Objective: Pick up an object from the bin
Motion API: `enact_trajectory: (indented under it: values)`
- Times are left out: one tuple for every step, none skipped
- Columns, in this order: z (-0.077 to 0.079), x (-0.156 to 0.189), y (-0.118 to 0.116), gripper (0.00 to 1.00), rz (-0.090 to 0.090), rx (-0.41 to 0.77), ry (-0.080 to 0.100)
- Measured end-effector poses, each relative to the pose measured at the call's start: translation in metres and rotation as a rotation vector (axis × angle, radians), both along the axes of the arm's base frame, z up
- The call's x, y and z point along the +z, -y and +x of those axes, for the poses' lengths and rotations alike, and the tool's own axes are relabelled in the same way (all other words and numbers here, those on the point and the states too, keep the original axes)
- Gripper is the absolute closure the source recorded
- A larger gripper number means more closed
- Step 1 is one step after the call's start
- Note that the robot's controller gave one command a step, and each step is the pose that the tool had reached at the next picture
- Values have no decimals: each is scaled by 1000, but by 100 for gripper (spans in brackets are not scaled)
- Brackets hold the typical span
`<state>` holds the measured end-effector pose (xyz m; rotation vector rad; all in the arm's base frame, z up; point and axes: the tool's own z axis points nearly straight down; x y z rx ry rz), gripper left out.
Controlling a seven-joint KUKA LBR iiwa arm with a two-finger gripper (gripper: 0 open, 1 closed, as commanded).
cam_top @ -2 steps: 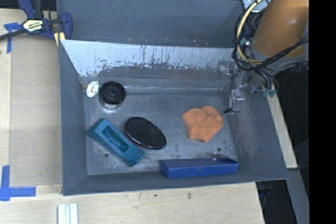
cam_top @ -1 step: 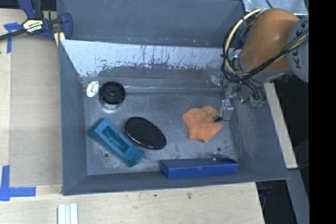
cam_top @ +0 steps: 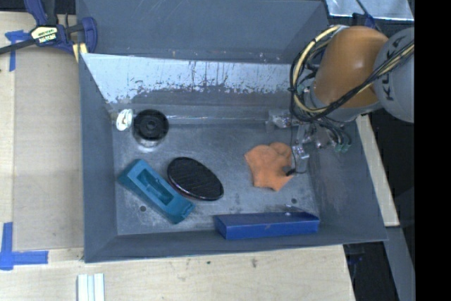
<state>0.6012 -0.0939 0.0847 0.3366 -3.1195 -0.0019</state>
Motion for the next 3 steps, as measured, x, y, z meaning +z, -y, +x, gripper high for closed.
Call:
enact_trajectory:
  values:
    - [-33, -12, -2, 100, -2, -136, 13]
    - [-33, -12, -2, 100, -2, -136, 13]
    - [-41, 142, -23, 100, -1, -120, 12]
